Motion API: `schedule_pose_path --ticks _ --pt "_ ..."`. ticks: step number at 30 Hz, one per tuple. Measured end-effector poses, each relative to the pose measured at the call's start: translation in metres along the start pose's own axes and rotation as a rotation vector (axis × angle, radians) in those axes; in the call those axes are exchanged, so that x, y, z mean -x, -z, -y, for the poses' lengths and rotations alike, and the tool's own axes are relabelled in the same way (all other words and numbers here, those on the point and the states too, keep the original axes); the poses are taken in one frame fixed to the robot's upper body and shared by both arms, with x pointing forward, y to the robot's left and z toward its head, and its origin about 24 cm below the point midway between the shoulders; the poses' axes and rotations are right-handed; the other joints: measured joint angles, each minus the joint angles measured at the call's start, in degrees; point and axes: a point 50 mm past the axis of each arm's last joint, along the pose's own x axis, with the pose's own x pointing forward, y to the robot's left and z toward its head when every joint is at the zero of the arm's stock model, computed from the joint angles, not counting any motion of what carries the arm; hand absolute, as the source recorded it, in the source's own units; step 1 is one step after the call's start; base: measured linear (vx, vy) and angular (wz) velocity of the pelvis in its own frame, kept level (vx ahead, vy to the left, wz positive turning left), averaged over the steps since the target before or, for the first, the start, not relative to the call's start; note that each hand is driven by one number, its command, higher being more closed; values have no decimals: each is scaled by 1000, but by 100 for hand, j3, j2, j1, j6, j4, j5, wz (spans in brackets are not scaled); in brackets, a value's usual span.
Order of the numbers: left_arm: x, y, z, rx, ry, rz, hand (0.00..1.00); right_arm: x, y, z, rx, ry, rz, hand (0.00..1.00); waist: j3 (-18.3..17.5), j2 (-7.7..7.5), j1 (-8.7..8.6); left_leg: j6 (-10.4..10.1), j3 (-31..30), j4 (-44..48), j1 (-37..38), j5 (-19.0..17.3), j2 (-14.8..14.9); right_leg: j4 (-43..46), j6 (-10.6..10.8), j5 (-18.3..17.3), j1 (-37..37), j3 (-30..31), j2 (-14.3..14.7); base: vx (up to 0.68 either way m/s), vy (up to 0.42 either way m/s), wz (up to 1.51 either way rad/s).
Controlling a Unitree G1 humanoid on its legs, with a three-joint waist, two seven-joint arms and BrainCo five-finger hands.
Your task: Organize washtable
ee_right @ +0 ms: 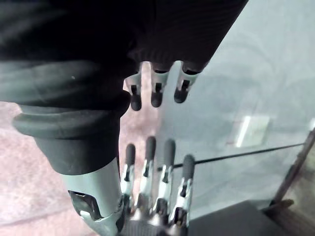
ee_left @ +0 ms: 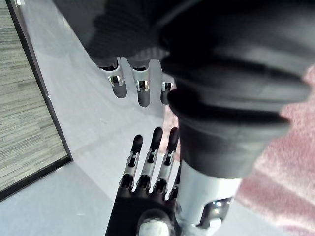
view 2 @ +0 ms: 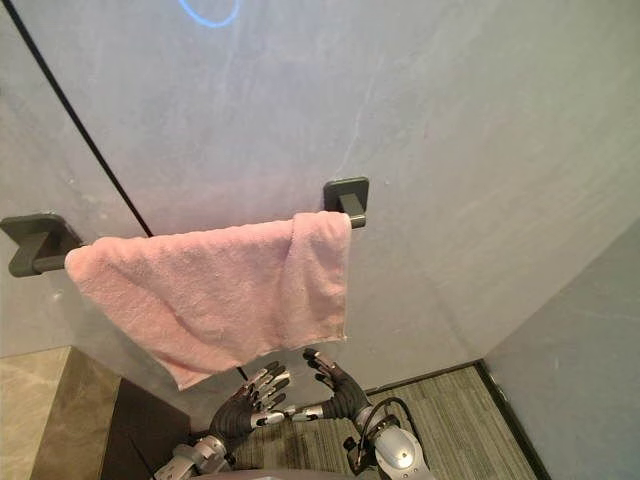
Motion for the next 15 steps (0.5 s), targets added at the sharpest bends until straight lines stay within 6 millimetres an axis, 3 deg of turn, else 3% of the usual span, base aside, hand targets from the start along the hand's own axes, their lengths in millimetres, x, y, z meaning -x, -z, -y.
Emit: schedule_pose_path --ticks 5,7,8,9,10,11,13,14,15 --pt "-3 -15 7 -9 38 74 0 -10 -16 3 -4 -48 69 0 40 -63 20 19 413 45 103 -55 -12 275 13 76 -290 449 37 -27 15 -43" --pt "-12 -28 5 -45 55 113 0 -18 -27 9 22 -46 109 0 306 -220 17 132 384 856 -201 -385 -9 640 -16 108 -395 432 -67 -43 20 -12" --pt "-15 -32 6 -55 65 127 0 -19 -30 12 34 -39 119 0 395 -238 14 184 306 1176 -312 -536 -10 740 -13 120 -414 414 -93 -163 19 -5" --pt "-20 -38 7 -66 78 148 0 -23 -36 18 59 -25 132 0 486 -137 25 298 145 1632 -623 -779 75 815 66 246 -488 362 -67 -159 32 -4" --pt "-27 -42 6 -58 67 174 0 -25 -37 25 68 4 134 0 563 99 33 391 124 1783 -743 -879 281 1687 -174 -73 -673 123 -96 -191 68 24" --pt "-30 -40 0 -67 30 174 0 -25 -33 27 57 41 122 0 563 83 12 450 -13 1790 -740 -843 217 3405 -397 -623 -871 -98 -266 -59 59 47" --pt "-30 -35 -14 -90 -44 150 0 -23 -22 28 39 77 86 0 511 -26 30 513 -233 1777 -756 -799 58 4422 -245 -865 -672 -94 -447 -114 4 75" --pt "-29 -27 -29 -129 -146 112 0 -20 -8 31 48 120 26 0 425 -120 129 569 -388 1776 -940 -688 -82 4517 -225 -924 -354 -39 -523 -138 -28 70" --pt "-29 -25 -32 -136 -165 102 0 -19 -5 32 48 134 13 0 405 -136 155 586 -403 1777 -1000 -658 -100 4463 -217 -930 -305 -26 -525 -170 -70 68"
